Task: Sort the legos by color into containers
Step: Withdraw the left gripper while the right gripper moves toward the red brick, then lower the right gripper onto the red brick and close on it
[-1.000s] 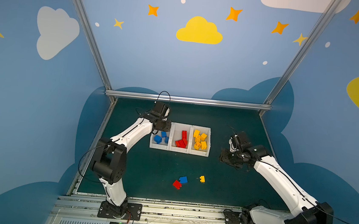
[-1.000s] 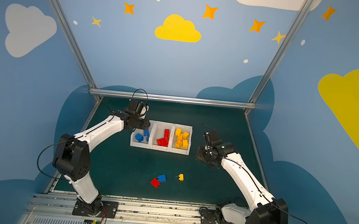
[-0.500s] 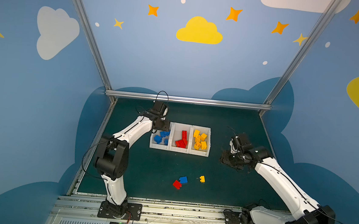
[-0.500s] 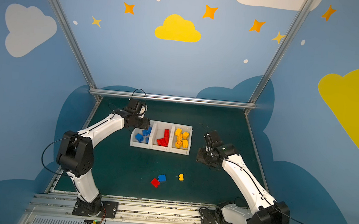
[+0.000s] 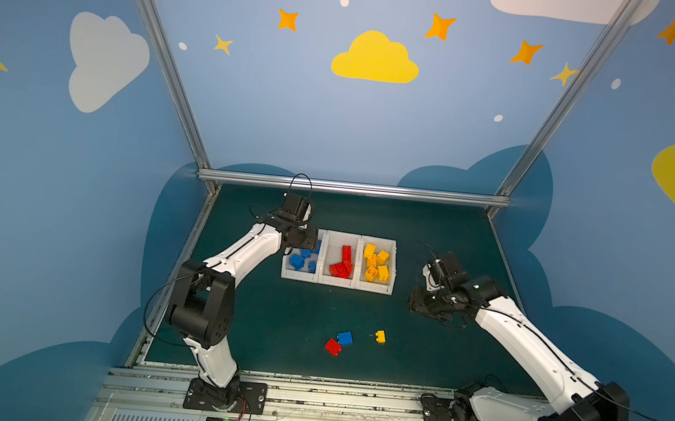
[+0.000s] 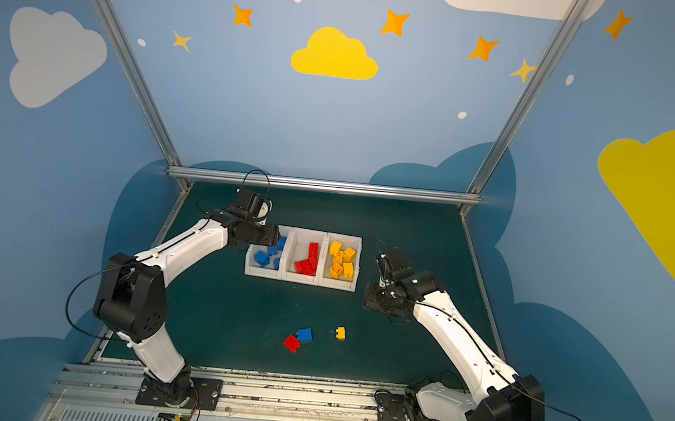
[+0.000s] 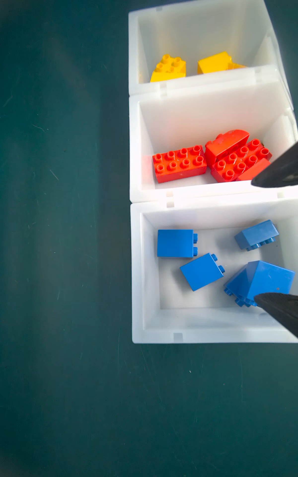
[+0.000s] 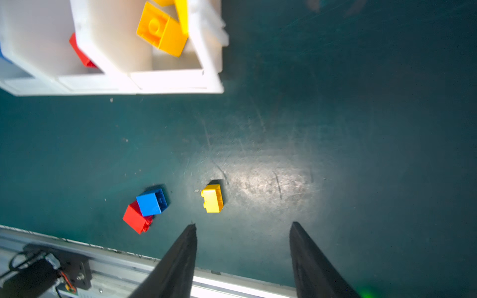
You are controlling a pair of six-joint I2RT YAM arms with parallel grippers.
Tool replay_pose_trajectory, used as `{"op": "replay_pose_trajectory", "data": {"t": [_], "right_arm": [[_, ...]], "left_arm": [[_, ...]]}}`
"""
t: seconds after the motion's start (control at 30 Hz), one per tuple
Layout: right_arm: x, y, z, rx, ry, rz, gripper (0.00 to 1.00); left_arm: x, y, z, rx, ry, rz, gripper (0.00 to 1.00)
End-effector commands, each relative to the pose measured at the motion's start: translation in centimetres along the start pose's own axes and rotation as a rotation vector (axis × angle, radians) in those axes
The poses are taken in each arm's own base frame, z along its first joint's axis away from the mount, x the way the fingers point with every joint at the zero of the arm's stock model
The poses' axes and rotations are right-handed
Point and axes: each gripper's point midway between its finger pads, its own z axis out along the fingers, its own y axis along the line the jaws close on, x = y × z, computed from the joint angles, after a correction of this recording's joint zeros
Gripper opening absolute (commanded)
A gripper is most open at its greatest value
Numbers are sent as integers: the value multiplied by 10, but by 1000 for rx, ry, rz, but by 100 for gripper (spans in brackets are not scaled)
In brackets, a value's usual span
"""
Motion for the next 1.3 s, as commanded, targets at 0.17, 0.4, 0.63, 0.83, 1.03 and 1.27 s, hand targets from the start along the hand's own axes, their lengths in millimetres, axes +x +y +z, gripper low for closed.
{"op": "replay_pose_trajectory", "data": {"t": [0.17, 0.4, 0.63, 0.83, 1.03, 1.27], "right_arm": [[36, 41, 39, 30, 127, -206, 58], [57, 75, 55, 35, 197, -328, 58], [96, 120, 81, 24, 279, -474, 58], [113, 153, 98, 25, 327, -592, 57], [119, 171, 110, 50, 352, -662, 56], [123, 185, 117, 44, 370, -708, 55]], "left_arm": [[10, 5, -23, 17, -32, -29, 65], [28, 15, -40, 11, -42, -55, 66], [53, 29, -59, 8, -61, -122, 68], [74, 36, -77, 6, -95, -166, 70], [96, 39, -87, 16, -100, -222, 71], [106, 45, -102, 12, -174, -278, 72]]}}
